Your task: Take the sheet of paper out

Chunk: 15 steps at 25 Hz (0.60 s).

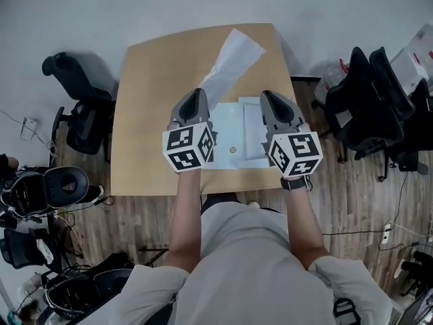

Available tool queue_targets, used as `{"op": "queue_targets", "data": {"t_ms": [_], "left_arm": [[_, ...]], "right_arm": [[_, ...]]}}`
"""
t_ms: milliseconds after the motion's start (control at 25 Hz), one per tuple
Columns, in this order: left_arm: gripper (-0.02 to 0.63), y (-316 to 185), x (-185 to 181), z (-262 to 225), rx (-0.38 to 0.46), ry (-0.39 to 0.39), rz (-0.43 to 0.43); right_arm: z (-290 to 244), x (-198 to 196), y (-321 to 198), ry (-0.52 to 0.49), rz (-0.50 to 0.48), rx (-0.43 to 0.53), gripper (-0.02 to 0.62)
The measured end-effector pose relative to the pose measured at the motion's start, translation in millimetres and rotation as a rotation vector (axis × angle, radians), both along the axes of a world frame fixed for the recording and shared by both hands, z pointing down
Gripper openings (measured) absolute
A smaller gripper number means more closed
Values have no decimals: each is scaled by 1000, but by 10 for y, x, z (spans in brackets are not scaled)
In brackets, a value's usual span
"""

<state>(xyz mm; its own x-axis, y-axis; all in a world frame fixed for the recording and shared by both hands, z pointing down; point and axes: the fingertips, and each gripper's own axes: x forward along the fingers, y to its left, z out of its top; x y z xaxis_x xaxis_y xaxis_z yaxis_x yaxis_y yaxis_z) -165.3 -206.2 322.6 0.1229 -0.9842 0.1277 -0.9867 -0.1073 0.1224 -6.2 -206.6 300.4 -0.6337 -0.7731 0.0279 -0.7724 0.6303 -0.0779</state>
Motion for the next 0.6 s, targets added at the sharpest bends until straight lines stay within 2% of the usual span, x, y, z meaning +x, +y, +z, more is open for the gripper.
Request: {"op": "queue_targets", "data": {"t_ms": [240,600], "left_arm": [[6,54,107,-201,66,-15,-23],[6,96,305,-297,136,-112,-26]], "right_arm": [[-258,163,73,21,61,87,14],[-286,218,109,82,114,135,12]]}}
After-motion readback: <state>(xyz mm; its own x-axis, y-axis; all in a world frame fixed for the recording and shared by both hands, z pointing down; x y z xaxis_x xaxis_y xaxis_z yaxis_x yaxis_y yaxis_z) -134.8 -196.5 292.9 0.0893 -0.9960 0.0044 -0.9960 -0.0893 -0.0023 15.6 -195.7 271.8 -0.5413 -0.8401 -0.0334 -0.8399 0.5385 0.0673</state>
